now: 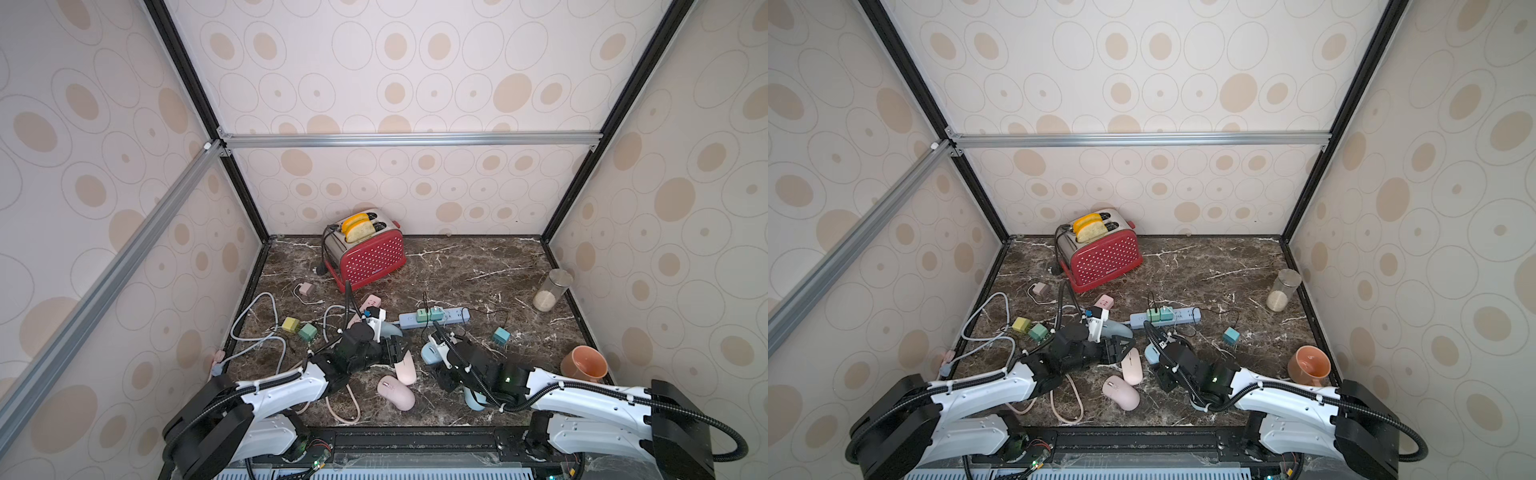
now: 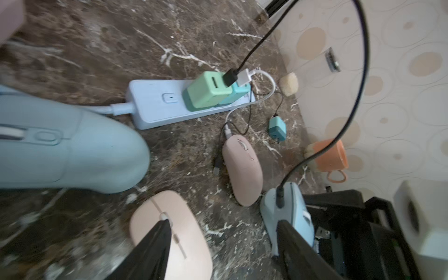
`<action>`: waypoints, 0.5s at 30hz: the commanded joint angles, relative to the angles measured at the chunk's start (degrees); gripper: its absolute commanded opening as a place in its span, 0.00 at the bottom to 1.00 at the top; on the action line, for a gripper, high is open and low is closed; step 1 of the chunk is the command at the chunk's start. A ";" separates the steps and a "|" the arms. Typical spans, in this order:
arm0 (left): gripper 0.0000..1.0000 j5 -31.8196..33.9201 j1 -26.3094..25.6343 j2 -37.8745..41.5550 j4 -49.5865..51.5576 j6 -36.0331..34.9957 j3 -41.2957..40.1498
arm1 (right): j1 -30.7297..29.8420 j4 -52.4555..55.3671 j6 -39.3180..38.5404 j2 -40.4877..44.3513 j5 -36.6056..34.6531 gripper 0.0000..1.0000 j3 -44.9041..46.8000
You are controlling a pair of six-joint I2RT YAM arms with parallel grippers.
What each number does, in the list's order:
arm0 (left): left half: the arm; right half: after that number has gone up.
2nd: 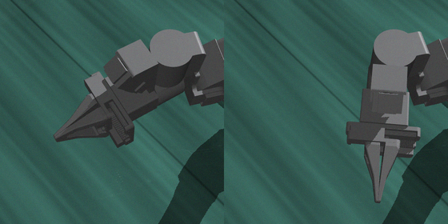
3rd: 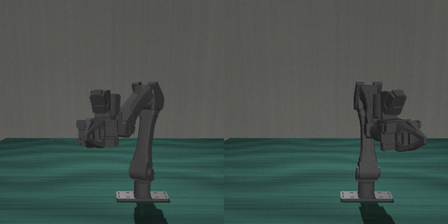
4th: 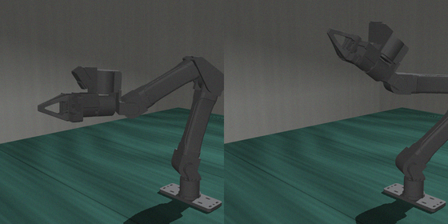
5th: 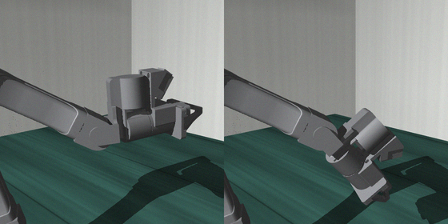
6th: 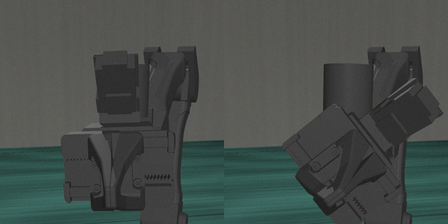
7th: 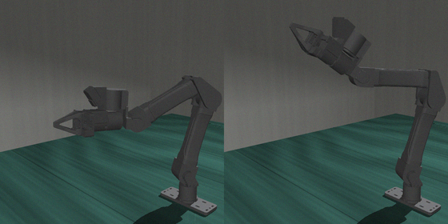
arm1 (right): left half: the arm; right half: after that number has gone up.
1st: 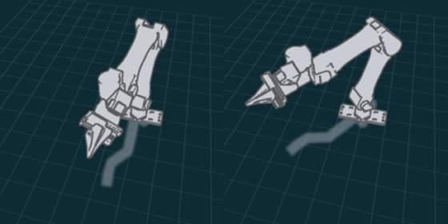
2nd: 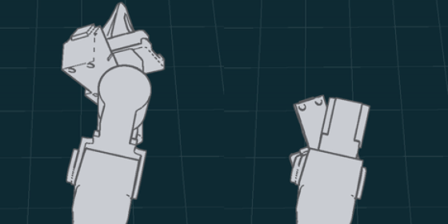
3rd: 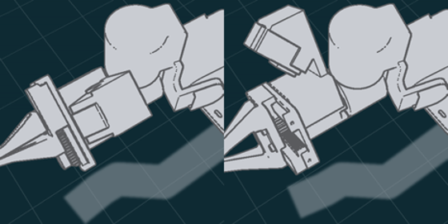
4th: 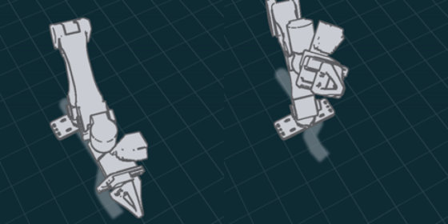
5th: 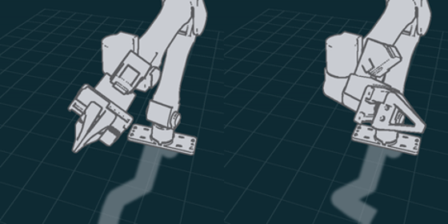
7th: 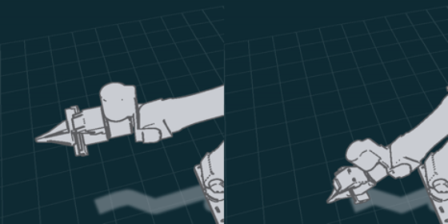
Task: Unplug the wireless mouse
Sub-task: Pick up the mouse from the center of the board, then remove the power cord from the mouse.
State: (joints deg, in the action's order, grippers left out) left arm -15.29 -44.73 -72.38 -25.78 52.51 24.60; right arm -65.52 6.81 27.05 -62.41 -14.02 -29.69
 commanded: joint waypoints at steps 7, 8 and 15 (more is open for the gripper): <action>0.53 -5.19 0.17 -8.25 -19.55 7.25 1.97 | -0.14 -2.82 0.55 0.23 -0.87 0.43 0.90; 0.53 -5.15 0.09 -8.55 -19.66 7.41 2.11 | -0.14 -3.16 0.55 0.17 -0.71 0.43 0.86; 0.50 -5.40 -0.53 -10.78 -20.95 8.44 3.22 | -0.14 -4.82 -0.07 -0.51 -0.15 0.42 -0.16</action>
State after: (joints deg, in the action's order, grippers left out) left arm -19.73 -44.86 -82.13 -42.70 59.35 25.08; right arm -65.52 4.27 27.14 -62.41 -13.89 -28.75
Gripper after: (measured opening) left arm 0.508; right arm 0.586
